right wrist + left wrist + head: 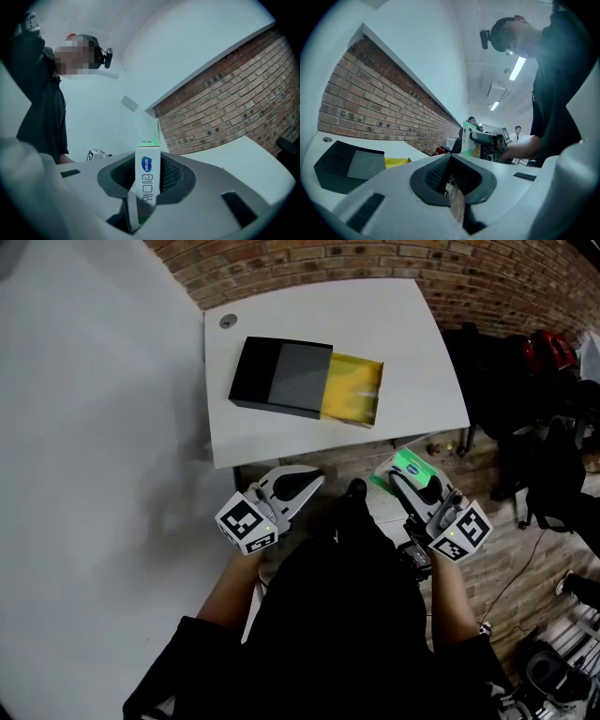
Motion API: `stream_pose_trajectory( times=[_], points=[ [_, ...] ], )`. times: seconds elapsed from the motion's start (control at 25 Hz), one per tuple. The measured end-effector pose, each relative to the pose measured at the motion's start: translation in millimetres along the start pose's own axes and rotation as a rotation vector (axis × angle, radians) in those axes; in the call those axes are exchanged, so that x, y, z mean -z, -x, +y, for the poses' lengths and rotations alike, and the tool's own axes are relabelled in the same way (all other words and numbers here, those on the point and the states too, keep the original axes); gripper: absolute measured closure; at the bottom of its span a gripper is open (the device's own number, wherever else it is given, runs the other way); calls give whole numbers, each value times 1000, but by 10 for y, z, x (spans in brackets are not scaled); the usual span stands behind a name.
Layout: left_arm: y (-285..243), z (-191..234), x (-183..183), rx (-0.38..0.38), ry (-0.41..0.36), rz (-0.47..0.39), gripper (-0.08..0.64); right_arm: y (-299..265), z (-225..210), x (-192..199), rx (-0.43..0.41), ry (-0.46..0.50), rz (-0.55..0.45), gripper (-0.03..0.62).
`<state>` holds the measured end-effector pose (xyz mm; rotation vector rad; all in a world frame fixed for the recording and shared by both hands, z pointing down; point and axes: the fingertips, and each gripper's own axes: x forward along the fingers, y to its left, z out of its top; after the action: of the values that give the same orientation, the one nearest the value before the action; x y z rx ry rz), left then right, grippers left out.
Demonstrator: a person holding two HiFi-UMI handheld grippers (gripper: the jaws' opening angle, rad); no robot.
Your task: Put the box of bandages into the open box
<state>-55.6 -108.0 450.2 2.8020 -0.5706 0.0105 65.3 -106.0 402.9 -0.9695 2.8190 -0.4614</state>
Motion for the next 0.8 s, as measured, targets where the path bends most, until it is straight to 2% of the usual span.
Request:
stream_pose_trajectory(
  times=[0.28, 0.8],
  points=[
    [-565, 365, -218, -3, -16, 32, 545, -31, -652, -302, -8, 17, -23, 497],
    [-1086, 781, -529, -45, -64, 44, 545, -93, -1336, -640, -38, 22, -70, 497]
  ],
)
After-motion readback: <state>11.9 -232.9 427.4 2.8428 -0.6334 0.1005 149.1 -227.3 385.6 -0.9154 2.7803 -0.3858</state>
